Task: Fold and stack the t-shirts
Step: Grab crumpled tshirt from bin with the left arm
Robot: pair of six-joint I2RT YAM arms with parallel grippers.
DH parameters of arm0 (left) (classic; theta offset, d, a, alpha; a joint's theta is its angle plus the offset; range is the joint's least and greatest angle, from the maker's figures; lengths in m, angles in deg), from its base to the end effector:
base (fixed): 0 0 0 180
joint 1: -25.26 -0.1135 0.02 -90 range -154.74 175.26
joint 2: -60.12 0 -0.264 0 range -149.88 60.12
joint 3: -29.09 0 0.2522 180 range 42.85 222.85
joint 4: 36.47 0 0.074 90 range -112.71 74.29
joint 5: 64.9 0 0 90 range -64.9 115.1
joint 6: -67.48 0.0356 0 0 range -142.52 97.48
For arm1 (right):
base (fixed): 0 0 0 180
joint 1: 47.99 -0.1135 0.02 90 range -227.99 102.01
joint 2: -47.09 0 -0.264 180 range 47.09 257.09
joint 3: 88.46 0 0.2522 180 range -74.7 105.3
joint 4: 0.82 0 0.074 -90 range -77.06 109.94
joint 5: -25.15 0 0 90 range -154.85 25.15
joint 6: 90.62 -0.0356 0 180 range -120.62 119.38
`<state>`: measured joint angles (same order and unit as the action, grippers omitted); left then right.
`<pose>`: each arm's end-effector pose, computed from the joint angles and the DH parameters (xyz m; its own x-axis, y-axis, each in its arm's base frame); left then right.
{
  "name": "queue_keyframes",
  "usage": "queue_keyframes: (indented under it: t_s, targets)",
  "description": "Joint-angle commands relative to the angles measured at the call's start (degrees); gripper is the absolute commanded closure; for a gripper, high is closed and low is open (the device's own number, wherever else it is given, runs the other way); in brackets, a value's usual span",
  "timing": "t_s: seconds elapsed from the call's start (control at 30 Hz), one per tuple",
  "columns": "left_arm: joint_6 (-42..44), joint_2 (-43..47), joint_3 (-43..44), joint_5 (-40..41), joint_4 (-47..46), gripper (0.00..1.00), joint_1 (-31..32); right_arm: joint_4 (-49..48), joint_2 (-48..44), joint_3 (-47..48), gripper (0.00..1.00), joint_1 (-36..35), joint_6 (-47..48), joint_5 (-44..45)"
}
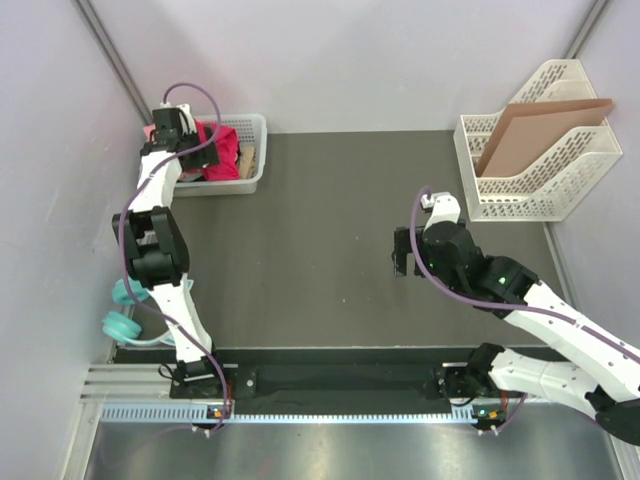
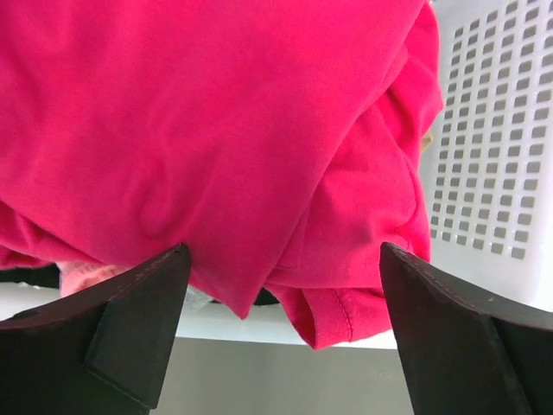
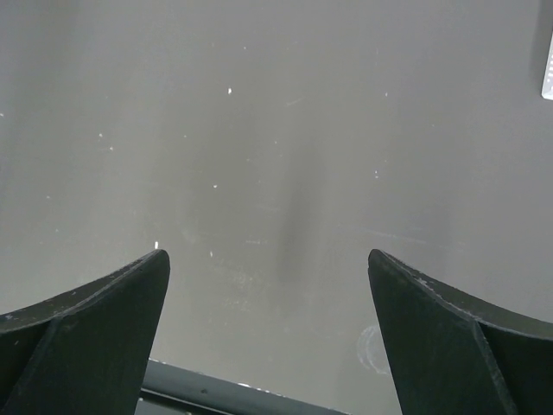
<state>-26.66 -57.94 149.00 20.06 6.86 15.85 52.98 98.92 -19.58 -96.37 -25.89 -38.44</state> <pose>0.4723 0.0751 0.2821 -0.6447 -0.1797 -0.7430 -0.1449 0.9831 -0.1121 0.1333 0.1261 0.3316 -0.5441 -0.0368 -0.8382 -0.2218 0.9698 0.1014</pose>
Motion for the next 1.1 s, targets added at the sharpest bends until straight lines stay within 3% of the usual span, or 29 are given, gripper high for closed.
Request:
queue_keyframes:
  t_s: [0.0, 0.2, 0.27, 0.7, 0.77, 0.8, 0.83, 0.87, 1.07]
  targets:
    - [1.33, -0.50, 4.06, 0.29, -3.63, 0.07, -0.43, -1.18, -0.15, -1.67, 0.04, -1.02, -0.74, -0.66]
    - [1.59, -1.82, 5.91, 0.03, -3.63, 0.32, -0.52, -1.62, -0.33, -3.70, 0.12, -1.10, -1.88, -1.72]
    - [2.12, -2.09, 6.09, -0.15, -3.81, 0.35, -0.43, -1.54, -0.24, -3.87, 0.14, -1.10, -2.05, -1.72]
    - [3.61, -5.86, 7.67, 2.66, -3.28, 0.34, -0.35, 1.01, -2.35, -2.73, 0.18, -1.10, -3.55, -1.45]
    - [5.63, -6.39, 7.67, 3.10, -3.28, 0.45, -0.43, 1.36, -3.14, -2.82, 0.22, -1.01, -3.90, -1.45]
    - [5.81, -6.48, 7.67, 3.10, -3.20, 0.56, -0.35, 1.54, -3.40, -2.82, 0.23, -1.01, -3.99, -1.54]
    - [6.16, -6.48, 7.58, 3.37, -3.02, 0.86, -0.43, 1.63, -3.84, -3.08, 0.28, -1.10, -4.25, -1.45]
    - [5.99, -6.31, 7.67, 3.63, -3.11, 0.99, -0.35, 1.63, -3.93, -3.17, 0.30, -1.02, -4.25, -1.54]
    - [7.22, -0.78, 7.23, 1.35, -2.49, 1.00, -0.08, 0.84, -3.67, -3.96, 0.32, -1.01, -4.52, -2.50]
